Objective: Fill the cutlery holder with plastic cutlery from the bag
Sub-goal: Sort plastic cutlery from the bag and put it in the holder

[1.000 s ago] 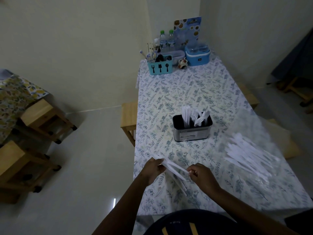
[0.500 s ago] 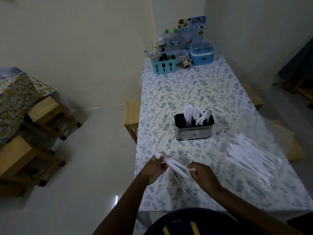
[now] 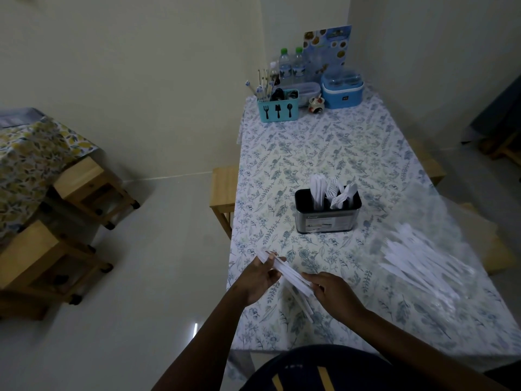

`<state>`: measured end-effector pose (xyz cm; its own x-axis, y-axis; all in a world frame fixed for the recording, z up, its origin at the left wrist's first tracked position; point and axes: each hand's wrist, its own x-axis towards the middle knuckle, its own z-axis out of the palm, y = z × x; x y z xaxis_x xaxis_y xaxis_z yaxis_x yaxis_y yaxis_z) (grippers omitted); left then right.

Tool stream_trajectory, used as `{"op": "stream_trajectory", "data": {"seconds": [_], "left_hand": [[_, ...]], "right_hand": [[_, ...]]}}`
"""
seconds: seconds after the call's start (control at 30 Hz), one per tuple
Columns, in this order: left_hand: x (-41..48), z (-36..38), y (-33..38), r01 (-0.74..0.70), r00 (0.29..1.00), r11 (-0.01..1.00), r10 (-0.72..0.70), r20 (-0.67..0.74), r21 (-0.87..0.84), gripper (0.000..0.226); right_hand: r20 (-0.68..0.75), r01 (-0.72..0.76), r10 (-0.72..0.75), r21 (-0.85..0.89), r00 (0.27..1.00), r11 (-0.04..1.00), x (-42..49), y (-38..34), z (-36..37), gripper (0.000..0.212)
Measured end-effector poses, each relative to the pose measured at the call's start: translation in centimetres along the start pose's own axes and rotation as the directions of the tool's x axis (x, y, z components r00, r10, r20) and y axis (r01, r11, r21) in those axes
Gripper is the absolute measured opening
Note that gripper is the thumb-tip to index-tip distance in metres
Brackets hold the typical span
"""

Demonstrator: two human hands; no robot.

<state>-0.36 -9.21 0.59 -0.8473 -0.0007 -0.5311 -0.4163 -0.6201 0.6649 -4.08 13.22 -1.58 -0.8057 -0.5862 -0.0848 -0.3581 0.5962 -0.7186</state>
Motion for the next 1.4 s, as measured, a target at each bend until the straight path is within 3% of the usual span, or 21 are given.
{"op": "stream_trajectory", "data": {"seconds": [0.27,0.4,0.47,0.53,0.67,0.83,1.1,1.27,1.4], "left_hand": [[0.6,-0.8,-0.5,-0.019,1.0,0.998,0.02,-0.013,0.06,0.018],[0.5,-1.6,-0.4,-0.064,0.989,0.991,0.079,-0.126,0.118,0.016],[0.4,-2.5,-0.2,-0.1,0.974,0.989,0.119,-0.19,0.109,0.017],[0.1,-3.3,0.1,-0.116,0.965,0.988,0.136,-0.224,0.099,0.018],[-0.9,-4.4,0.3,-0.119,0.963,0.992,0.126,-0.237,0.043,0.014],[-1.4,-5.0,0.0,-0.107,0.958,0.994,0.109,-0.265,0.022,0.014],[-1.3,-6.1,-0.4,-0.052,0.962,0.997,0.065,-0.264,0.056,0.018],[-0.7,-6.6,-0.1,-0.038,0.959,0.995,0.062,-0.276,0.09,0.012],[-0.4,-6.4,0.1,-0.027,0.96,0.994,0.055,-0.274,0.106,0.011]], "right_hand": [[0.06,0.003,-0.006,0.051,0.998,0.999,0.3,-0.2,0.0,0.034],[0.04,-0.116,0.112,0.097,0.993,0.989,0.3,0.2,1.0,0.026],[0.025,-0.19,0.189,0.015,0.982,0.982,0.4,0.9,1.7,0.018],[0.108,-0.235,0.248,-0.118,0.963,0.965,0.3,1.2,2.4,0.022],[0.246,-0.162,0.258,-0.351,0.934,0.922,0.0,1.1,4.1,0.056],[0.204,-0.115,0.23,-0.456,0.952,0.882,0.6,0.5,4.9,0.025],[0.182,-0.18,0.301,-0.489,0.936,0.853,1.2,0.1,5.7,0.024],[0.187,-0.135,0.258,-0.498,0.948,0.856,1.5,0.7,5.7,0.023],[0.112,-0.125,0.192,-0.438,0.975,0.89,1.2,1.7,5.4,0.019]]}}
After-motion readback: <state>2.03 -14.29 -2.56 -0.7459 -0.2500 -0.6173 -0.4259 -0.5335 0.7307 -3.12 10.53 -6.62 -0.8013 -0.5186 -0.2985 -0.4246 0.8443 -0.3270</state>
